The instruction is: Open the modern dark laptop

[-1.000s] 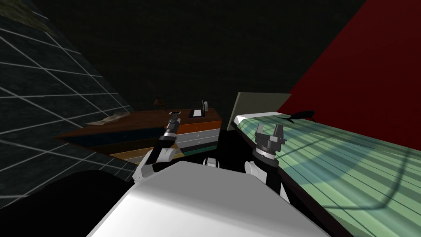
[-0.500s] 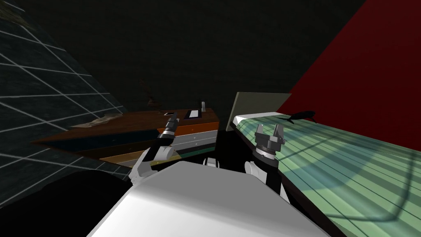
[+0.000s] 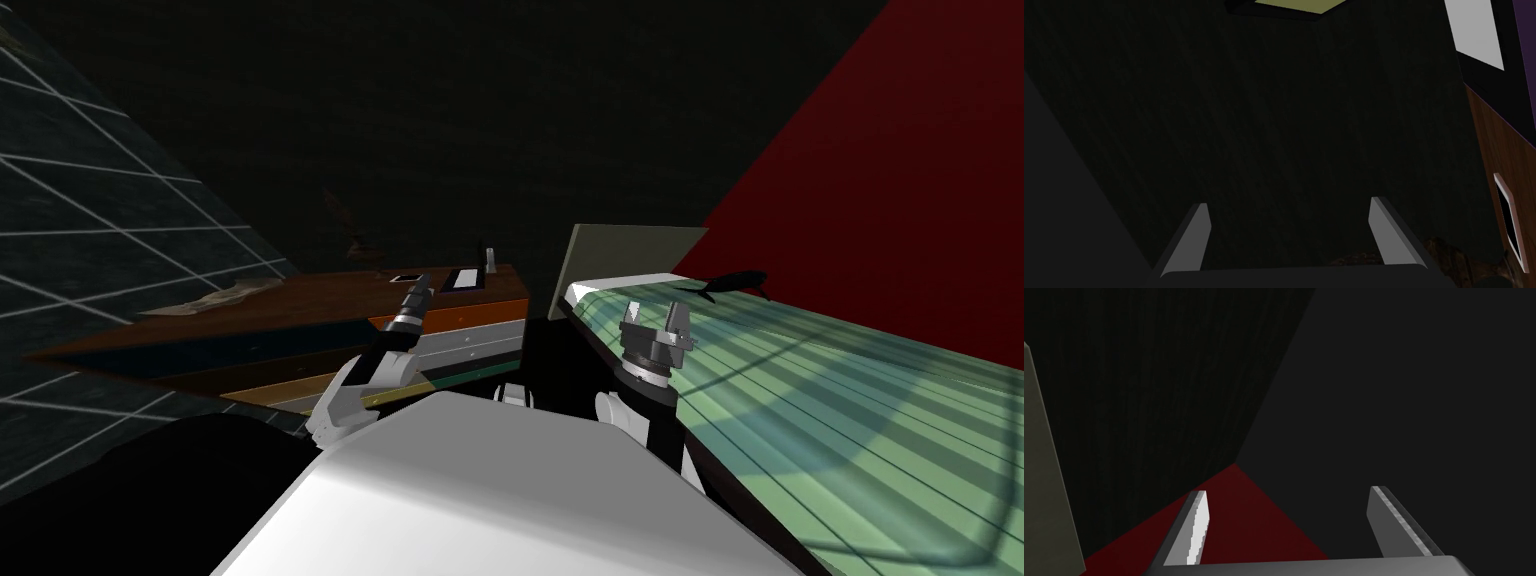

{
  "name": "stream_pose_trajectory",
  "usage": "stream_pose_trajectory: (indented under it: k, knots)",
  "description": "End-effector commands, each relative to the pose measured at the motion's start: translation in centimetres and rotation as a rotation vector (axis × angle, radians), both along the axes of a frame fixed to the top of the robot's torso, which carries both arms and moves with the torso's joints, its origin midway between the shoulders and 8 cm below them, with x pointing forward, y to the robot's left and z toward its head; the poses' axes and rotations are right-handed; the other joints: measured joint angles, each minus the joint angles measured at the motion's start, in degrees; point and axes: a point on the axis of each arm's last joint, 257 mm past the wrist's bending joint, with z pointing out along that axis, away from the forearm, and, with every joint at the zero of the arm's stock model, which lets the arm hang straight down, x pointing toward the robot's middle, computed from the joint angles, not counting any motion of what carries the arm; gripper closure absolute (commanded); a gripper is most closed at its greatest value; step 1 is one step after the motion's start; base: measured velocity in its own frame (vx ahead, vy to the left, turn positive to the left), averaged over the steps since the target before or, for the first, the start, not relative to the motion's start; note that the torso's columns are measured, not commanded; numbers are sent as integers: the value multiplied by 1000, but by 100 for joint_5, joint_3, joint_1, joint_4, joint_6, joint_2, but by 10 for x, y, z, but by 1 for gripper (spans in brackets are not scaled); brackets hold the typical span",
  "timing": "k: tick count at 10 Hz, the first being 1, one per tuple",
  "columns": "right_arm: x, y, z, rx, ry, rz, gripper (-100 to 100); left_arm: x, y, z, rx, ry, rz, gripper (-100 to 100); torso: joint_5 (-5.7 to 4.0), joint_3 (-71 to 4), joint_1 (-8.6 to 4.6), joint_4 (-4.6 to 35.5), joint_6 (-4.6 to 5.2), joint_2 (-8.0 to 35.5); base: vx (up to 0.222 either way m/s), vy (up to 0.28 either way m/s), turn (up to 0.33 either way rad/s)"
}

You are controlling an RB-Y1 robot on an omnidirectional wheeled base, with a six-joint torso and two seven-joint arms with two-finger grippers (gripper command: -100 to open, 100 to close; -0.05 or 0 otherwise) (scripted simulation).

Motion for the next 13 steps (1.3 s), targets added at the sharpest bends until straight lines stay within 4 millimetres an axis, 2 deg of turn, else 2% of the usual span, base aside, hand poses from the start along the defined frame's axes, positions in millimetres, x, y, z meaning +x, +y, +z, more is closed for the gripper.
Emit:
stream_pose_trajectory:
  k: [1, 13]
  knots:
    - [0, 0, 0, 0, 0, 0, 0, 2, 6, -2, 6, 36, 16, -100, -2, 1, -9, 0, -1, 1, 70, -85, 55]
    - [0, 0, 0, 0, 0, 0, 0, 12, 46, -17, 37, 225, 110, -100, -1, 1, -4, 1, 0, 0, 82, -72, 4]
